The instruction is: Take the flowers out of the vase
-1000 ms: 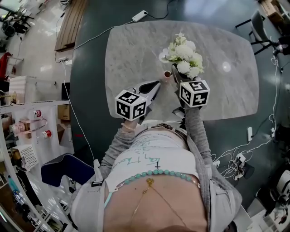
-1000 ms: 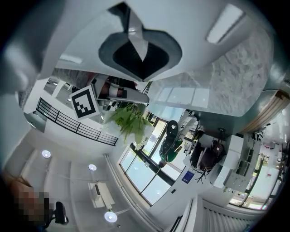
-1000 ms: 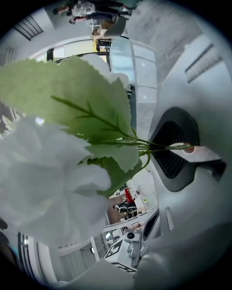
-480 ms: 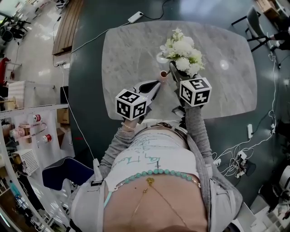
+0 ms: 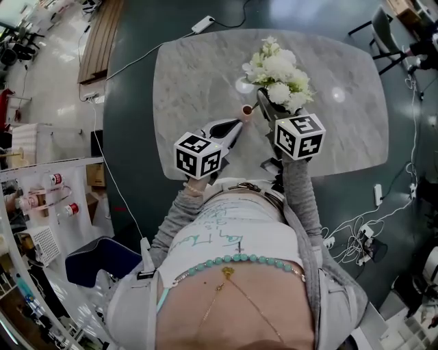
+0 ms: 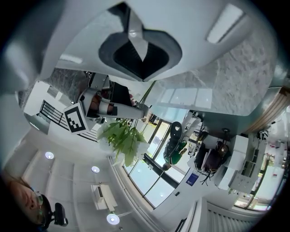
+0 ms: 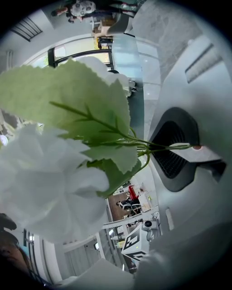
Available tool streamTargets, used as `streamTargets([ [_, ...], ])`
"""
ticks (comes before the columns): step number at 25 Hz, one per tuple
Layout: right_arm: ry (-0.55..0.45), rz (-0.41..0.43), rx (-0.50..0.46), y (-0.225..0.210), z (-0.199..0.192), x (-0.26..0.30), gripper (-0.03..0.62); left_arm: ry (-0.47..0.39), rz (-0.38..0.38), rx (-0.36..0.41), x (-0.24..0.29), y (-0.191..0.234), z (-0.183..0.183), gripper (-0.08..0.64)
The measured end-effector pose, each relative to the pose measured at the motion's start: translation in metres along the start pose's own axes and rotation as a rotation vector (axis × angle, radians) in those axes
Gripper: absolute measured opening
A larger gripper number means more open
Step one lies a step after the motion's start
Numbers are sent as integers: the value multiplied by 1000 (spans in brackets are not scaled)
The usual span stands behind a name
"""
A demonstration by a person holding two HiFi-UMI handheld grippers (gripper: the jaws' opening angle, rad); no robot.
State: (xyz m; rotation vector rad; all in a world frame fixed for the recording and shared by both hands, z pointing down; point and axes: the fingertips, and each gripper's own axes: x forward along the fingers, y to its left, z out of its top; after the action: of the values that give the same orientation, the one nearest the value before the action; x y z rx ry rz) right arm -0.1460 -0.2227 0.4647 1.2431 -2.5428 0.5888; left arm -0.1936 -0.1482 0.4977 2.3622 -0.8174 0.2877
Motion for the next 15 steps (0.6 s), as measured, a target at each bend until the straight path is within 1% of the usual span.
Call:
streamTargets([
  [5, -4, 18, -23, 6, 10, -6, 37, -2, 3, -13, 0, 2, -2, 0],
  [11, -34, 31, -56, 15, 28, -14, 37, -1, 5, -15, 1, 4, -5, 0],
  [15, -41, 61, -49, 23, 37, -20, 37, 2, 6, -18, 2, 4, -8, 0],
])
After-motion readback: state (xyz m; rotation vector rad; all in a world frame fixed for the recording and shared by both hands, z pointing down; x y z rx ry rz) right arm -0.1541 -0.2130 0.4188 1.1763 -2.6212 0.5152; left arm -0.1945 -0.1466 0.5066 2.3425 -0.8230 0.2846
